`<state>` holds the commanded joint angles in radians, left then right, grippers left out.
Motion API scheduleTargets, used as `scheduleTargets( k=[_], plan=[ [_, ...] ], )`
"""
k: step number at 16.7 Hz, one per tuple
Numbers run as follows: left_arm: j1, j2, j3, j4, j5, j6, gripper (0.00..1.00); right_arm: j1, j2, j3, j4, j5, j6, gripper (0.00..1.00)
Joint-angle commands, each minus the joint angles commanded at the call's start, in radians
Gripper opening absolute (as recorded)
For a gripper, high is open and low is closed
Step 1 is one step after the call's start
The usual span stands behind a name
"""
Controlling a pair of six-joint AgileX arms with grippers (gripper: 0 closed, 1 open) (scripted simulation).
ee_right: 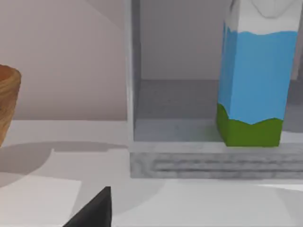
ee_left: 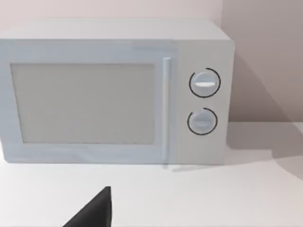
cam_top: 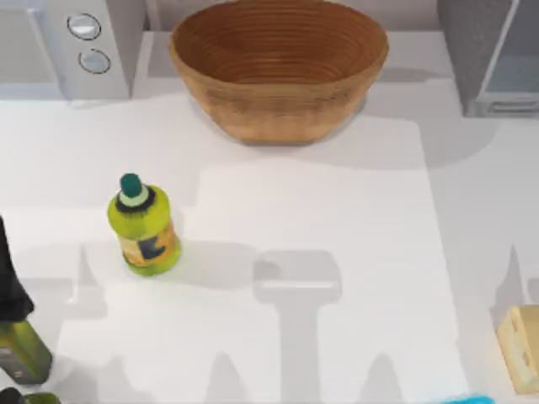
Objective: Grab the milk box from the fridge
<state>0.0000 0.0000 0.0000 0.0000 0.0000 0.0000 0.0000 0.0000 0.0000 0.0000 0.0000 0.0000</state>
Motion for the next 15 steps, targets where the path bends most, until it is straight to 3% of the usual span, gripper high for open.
scheduleTargets(
  k=[6, 15],
  plan=[
    [0.0, 0.0, 0.0, 0.0, 0.0, 0.0, 1.0, -0.037, 0.104, 0.015, 0.104, -0.039, -0.004, 1.0],
    [0.0, 0.0, 0.0, 0.0, 0.0, 0.0, 1.0, -0.259, 0.867, 0.084, 0.783, -0.251, -0.002, 1.0]
  ],
)
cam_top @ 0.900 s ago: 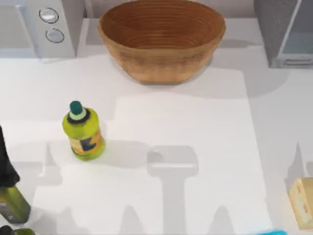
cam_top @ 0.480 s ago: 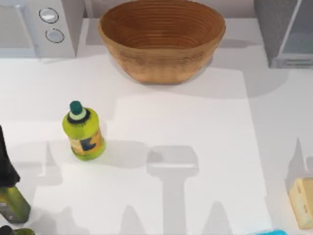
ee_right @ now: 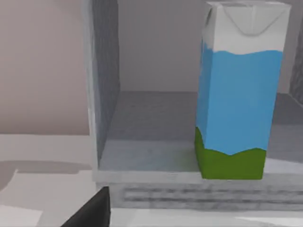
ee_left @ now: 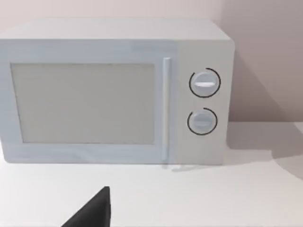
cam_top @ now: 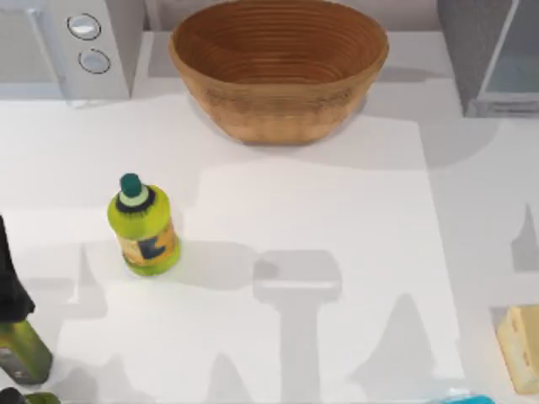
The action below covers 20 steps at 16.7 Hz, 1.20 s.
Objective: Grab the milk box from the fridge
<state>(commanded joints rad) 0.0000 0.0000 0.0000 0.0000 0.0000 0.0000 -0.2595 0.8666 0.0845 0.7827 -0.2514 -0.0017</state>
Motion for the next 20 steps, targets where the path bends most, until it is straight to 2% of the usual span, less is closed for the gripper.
scheduleTargets(
  k=[6, 11, 14, 20],
  plan=[
    [0.0, 0.0, 0.0, 0.0, 0.0, 0.0, 1.0, -0.157, 0.555, 0.046, 0.468, -0.15, 0.012, 1.0],
    [0.0, 0.0, 0.0, 0.0, 0.0, 0.0, 1.0, -0.248, 0.843, 0.086, 0.753, -0.237, 0.018, 1.0],
    [0.0, 0.0, 0.0, 0.0, 0.0, 0.0, 1.0, -0.272, 0.921, 0.099, 0.83, -0.261, 0.02, 1.0],
    [0.0, 0.0, 0.0, 0.0, 0.0, 0.0, 1.0, -0.269, 0.926, 0.098, 0.832, -0.26, 0.019, 1.0]
  ],
)
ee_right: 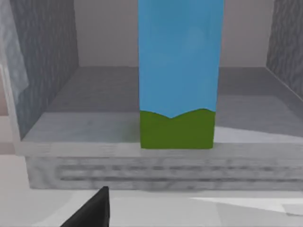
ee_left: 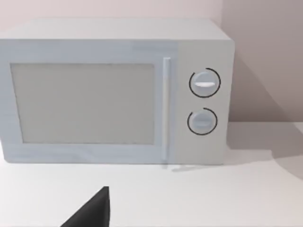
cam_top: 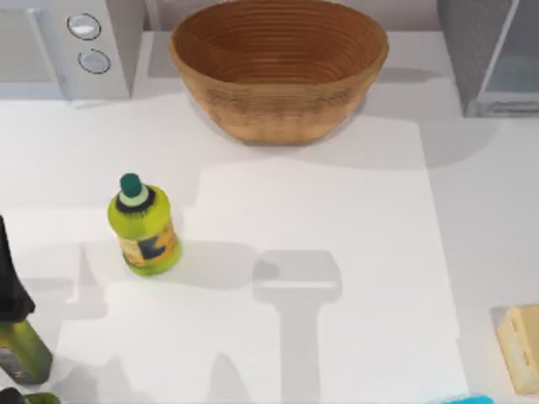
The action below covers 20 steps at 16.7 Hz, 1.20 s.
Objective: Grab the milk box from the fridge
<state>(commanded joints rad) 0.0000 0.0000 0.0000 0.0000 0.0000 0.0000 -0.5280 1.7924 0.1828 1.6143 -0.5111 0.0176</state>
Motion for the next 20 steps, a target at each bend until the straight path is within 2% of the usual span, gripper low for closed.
scheduleTargets(
  k=[4, 12, 15, 20],
  plan=[
    [0.0, 0.0, 0.0, 0.0, 0.0, 0.0, 1.0, 0.047, 0.065, 0.114, -0.058, 0.054, -0.002, 1.0],
    [0.0, 0.0, 0.0, 0.0, 0.0, 0.0, 1.0, 0.24, 0.271, 0.612, -0.33, 0.256, -0.004, 1.0],
    [0.0, 0.0, 0.0, 0.0, 0.0, 0.0, 1.0, 0.274, 0.294, 0.671, -0.378, 0.291, -0.004, 1.0],
    [0.0, 0.0, 0.0, 0.0, 0.0, 0.0, 1.0, 0.27, 0.292, 0.671, -0.377, 0.289, -0.004, 1.0]
  ],
)
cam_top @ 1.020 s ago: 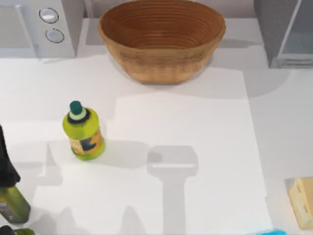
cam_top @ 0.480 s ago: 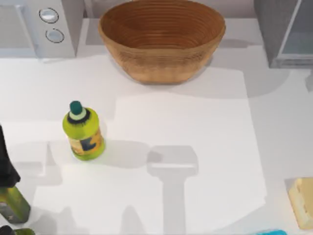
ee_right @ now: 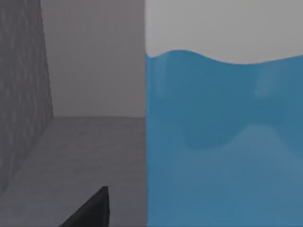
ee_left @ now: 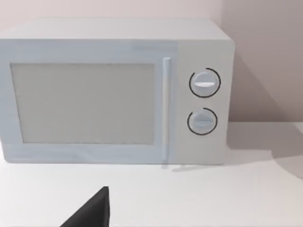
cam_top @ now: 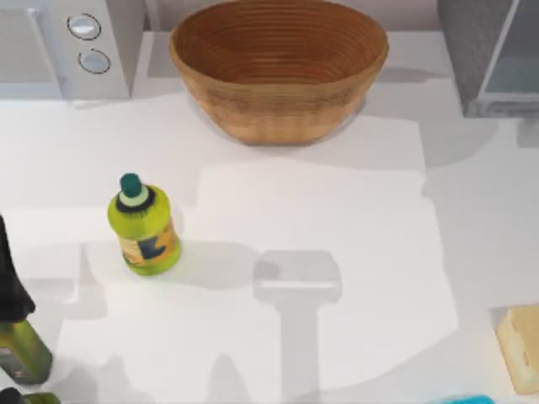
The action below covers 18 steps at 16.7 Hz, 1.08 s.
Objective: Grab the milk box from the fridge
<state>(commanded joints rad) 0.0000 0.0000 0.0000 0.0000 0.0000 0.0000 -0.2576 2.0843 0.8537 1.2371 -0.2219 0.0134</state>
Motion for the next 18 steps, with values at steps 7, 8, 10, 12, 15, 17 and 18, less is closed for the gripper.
scheduleTargets(
  k=[7, 8, 10, 12, 15, 17, 18],
  plan=[
    [0.0, 0.0, 0.0, 0.0, 0.0, 0.0, 1.0, 0.029, 0.123, 0.239, -0.112, 0.029, -0.001, 1.0],
    [0.0, 0.0, 0.0, 0.0, 0.0, 0.0, 1.0, 0.033, 0.136, 0.262, -0.126, 0.033, -0.001, 1.0],
    [0.0, 0.0, 0.0, 0.0, 0.0, 0.0, 1.0, 0.036, 0.144, 0.278, -0.138, 0.036, -0.002, 1.0],
    [0.0, 0.0, 0.0, 0.0, 0.0, 0.0, 1.0, 0.036, 0.144, 0.278, -0.138, 0.036, -0.002, 1.0],
    [0.0, 0.0, 0.0, 0.0, 0.0, 0.0, 1.0, 0.036, 0.144, 0.278, -0.138, 0.036, -0.002, 0.85],
    [0.0, 0.0, 0.0, 0.0, 0.0, 0.0, 1.0, 0.036, 0.144, 0.278, -0.138, 0.036, -0.002, 0.7],
    [0.0, 0.0, 0.0, 0.0, 0.0, 0.0, 1.0, 0.036, 0.144, 0.278, -0.138, 0.036, -0.002, 0.62]
  ],
)
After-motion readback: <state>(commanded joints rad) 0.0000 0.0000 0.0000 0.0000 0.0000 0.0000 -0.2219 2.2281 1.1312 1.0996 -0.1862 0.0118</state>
